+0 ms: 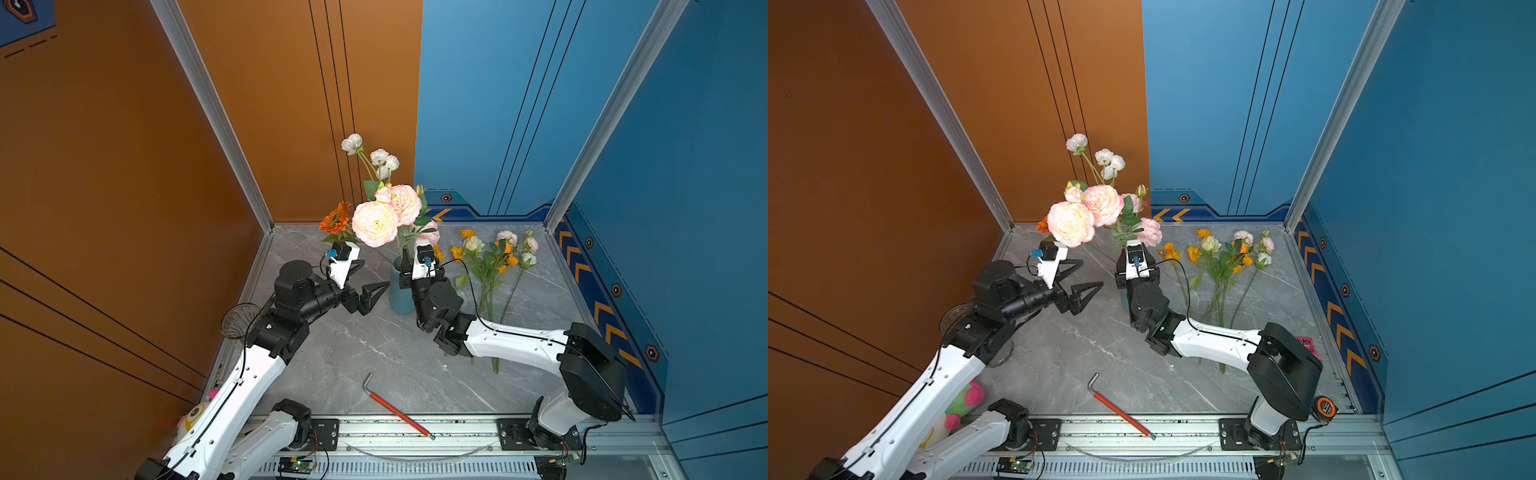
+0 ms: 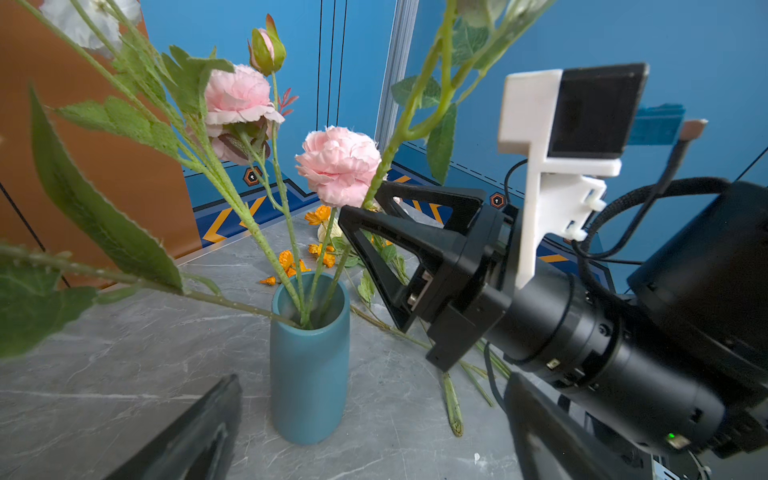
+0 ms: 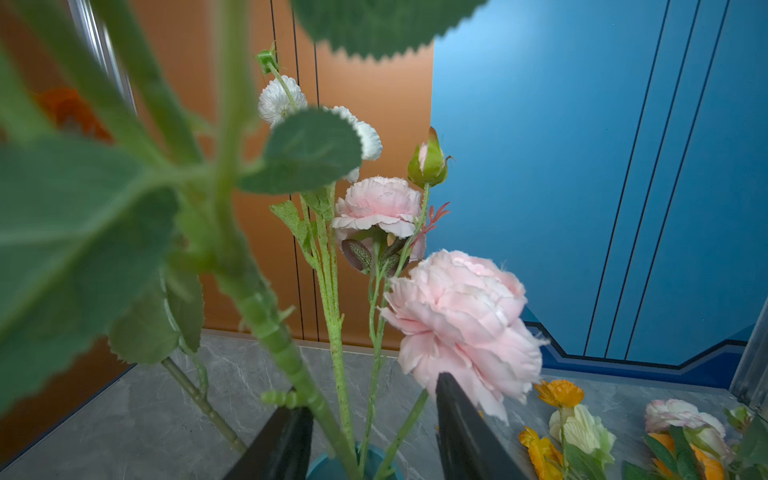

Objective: Arrange the flowers into the vase
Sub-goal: 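Open the right gripper to release the pink flower stem in the vase, then lower the right gripper to the flower bunch while the left reaches toward the vase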

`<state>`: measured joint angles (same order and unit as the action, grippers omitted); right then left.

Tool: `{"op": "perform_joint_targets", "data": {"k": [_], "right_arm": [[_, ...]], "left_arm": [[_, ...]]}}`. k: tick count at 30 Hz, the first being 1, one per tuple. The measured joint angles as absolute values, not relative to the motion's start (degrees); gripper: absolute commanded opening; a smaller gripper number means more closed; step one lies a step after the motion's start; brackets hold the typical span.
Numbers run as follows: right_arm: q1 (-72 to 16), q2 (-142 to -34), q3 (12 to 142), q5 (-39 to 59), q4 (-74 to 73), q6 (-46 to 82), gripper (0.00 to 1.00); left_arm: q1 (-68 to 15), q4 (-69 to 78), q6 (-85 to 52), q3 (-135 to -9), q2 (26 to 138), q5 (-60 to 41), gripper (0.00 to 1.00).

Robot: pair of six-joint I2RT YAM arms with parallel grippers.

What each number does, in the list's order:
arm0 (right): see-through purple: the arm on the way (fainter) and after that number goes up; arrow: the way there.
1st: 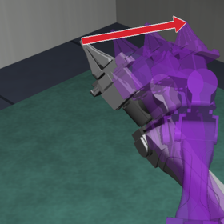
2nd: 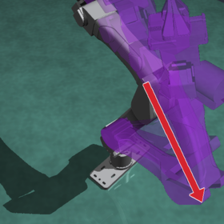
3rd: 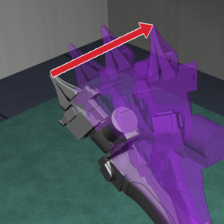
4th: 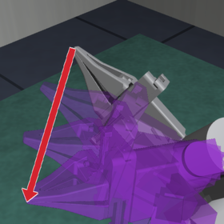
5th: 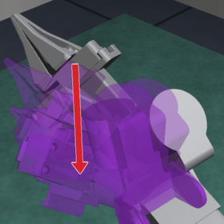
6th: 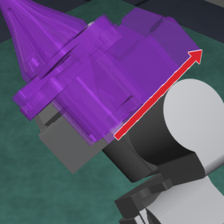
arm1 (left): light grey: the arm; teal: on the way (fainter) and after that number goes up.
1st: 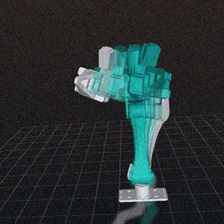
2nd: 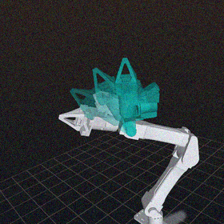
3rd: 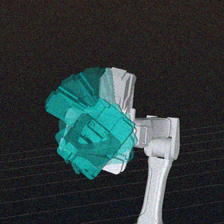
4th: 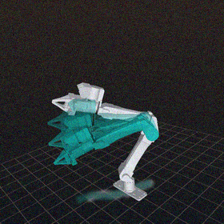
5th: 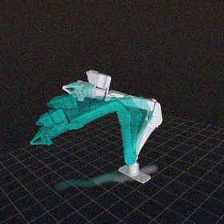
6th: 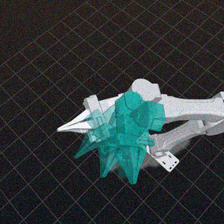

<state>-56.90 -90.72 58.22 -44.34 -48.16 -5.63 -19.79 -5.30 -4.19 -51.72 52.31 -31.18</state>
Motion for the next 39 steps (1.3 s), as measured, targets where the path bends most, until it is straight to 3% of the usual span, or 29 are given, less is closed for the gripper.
{"op": "perform_joint_targets", "data": {"k": [6,17,23,30,39], "right_arm": [[-54.46,-85.65,58.22,-37.93,-33.89,2.48,0.54],[-48.4,-83.46,61.65,-22.65,-12.71,13.72,0.67],[-47.22,-83.46,64.12,-17.43,-5.5,16.91,0.85],[-46.28,-83.46,64.1,-13.63,1.37,18.35,0.98],[-45.39,-80.95,61.36,-11.66,5.96,18.55,1.0]], "left_arm": [[-19.77,-5.3,-4.19,-51.72,52.31,-31.44,0.98],[-19.77,-5.3,-4.19,-51.72,52.31,-31.62,0.98],[-19.77,-5.3,-4.19,-51.72,52.31,-31.62,0.98],[-19.77,-5.3,-4.19,-51.72,52.31,-31.81,0.98],[-19.77,-5.3,-4.19,-51.72,52.47,-32.05,0.98]]}}
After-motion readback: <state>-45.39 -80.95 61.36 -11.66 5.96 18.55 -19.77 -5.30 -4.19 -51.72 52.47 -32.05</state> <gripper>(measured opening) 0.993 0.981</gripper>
